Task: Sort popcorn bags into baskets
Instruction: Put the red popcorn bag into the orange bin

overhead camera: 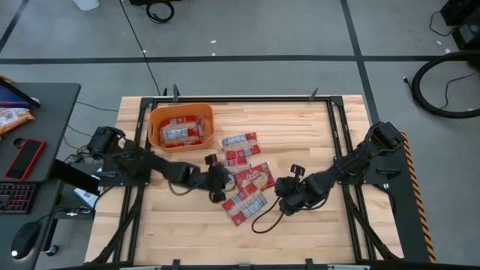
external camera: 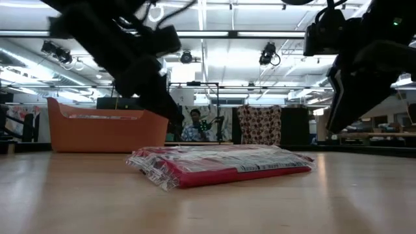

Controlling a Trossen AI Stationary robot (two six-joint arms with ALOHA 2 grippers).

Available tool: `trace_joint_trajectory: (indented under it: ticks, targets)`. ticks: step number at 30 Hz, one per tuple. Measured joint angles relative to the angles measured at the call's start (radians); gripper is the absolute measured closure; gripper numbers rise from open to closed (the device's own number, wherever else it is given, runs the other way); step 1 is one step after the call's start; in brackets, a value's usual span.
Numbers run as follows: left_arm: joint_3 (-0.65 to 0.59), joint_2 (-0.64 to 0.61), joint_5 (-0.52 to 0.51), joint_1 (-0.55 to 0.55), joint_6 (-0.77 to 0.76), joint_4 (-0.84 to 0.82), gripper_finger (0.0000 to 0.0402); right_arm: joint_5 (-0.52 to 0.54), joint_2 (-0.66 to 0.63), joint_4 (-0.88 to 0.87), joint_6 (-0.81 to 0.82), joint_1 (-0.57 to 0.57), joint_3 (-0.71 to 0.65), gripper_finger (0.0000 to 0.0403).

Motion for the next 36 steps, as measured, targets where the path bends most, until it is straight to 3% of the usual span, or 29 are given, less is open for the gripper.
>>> trace_joint_trajectory:
  ticks: [5, 9, 17, 21, 28, 33, 36]
  targets:
    - [0.001, 0.012, 0.317, 0.142, 0.025, 0.074, 0.0254, 0.012, 0.000, 0.014, -0.012, 0.006, -0.004, 0.0316]
    - [0.008, 0.048, 0.427, 0.216, 0.022, 0.094, 0.0244, 0.074, 0.000, 0.095, -0.083, 0.004, -0.014, 0.0316]
    - [0.115, 0.148, 0.520, 0.260, -0.014, 0.101, 0.0239, 0.110, 0.000, 0.477, -0.427, -0.054, -0.122, 0.0316]
    - [0.157, 0.200, 0.639, 0.290, -0.033, 0.089, 0.0239, 0.086, 0.000, 0.479, -0.443, -0.108, -0.151, 0.0316]
    - [0.168, 0.226, 0.644, 0.322, -0.024, 0.060, 0.0239, -0.015, 0.000, 0.595, -0.447, -0.188, -0.243, 0.0316]
    - [0.169, 0.245, 0.761, 0.317, -0.017, 0.066, 0.0239, -0.056, 0.000, 0.716, -0.475, -0.221, -0.299, 0.0316]
    - [0.171, 0.267, 0.772, 0.304, -0.033, 0.079, 0.0239, -0.071, 0.000, 0.753, -0.483, -0.238, -0.313, 0.0316]
